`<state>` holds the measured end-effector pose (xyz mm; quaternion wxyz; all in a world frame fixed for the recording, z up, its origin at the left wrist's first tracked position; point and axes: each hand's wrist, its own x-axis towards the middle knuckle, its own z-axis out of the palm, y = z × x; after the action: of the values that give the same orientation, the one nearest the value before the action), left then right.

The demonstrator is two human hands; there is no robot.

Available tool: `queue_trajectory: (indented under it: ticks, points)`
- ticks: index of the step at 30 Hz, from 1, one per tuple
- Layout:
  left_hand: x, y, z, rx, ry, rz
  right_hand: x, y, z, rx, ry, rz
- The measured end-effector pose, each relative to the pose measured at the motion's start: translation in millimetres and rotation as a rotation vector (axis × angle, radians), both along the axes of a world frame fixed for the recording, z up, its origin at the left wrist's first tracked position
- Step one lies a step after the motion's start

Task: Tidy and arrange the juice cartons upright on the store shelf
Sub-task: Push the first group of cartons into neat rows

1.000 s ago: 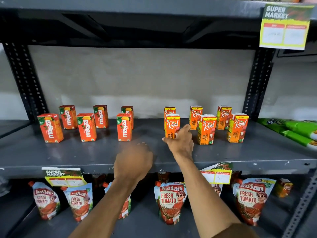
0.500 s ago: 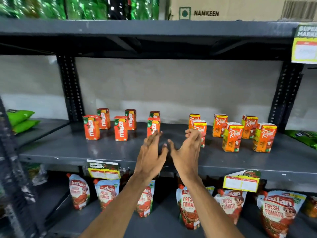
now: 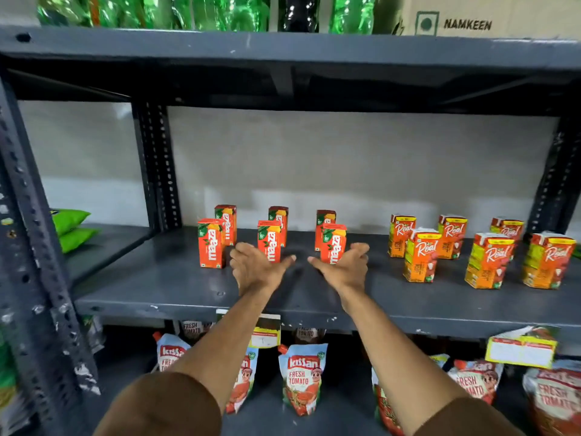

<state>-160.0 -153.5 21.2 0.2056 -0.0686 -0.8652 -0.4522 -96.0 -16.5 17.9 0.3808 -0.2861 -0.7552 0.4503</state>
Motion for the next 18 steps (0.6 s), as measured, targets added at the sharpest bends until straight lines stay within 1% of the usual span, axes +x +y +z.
queue_trajectory:
  ticks: [2,4,11,18]
  points:
    - [-9.4,5.6,-4.8,-0.179,-0.077,0.026,-9.2,1.4,-3.5,0.042,-0.084,-0.032]
    - [-15.6,10.5,-7.8,-0.250,-0.080,0.052,-14.3,3.8,-6.5,0.105,-0.144,-0.056]
    - [-13.5,11.8,-10.6,-0.279,-0.047,0.053,-14.5,2.2,-8.7,0.199,-0.195,-0.062]
    - [-9.2,10.3,-10.3,-0.315,-0.024,0.022,-12.7,-1.4,-6.2,0.234,-0.220,-0.048]
